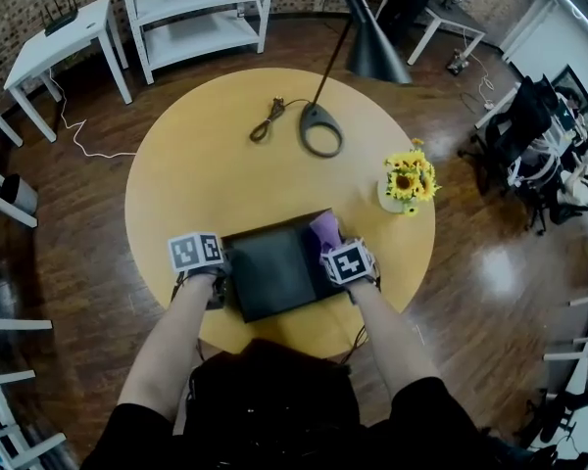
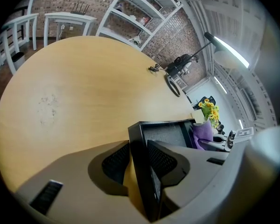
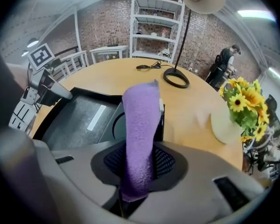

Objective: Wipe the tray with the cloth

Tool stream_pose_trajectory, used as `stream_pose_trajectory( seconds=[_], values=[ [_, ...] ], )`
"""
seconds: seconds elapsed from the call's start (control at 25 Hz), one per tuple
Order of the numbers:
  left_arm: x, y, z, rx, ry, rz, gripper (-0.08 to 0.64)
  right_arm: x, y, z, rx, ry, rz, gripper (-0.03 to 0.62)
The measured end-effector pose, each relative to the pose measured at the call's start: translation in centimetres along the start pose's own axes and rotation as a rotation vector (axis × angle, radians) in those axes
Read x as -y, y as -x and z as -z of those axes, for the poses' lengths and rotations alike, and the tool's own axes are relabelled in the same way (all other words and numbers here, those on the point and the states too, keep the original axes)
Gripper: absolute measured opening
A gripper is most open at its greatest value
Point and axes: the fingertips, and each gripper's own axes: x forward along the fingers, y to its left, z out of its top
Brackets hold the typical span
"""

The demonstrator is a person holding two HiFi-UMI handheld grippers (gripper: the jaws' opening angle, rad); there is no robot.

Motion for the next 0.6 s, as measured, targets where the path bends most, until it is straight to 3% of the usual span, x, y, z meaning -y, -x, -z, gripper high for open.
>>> stream_pose_trajectory(
  seconds=[0.16, 0.24, 0.4, 0.6],
  values=[
    [0.1, -0.1, 0.2, -0.011, -0.006, -0.002, 0.115, 0.6, 0.0, 1.4, -0.041, -0.069, -0.014, 0.101],
    [0.2, -0.1, 0.2, -0.013, -0.009, -0.001, 0.114, -0.3, 0.6, 1.6, -0.047, -0.094, -0.060, 0.101],
    [0.1, -0.1, 0.0, -0.005, -0.004, 0.000, 0.114, -4.9, 1.7, 0.7, -0.031, -0.085, -0.210, 0.101],
    [0.0, 0.0, -0.1, -0.002, -0.006, -0.001, 0.114, -5.3, 1.4, 3.8, -0.136, -0.082, -0.240, 0.101]
  ],
)
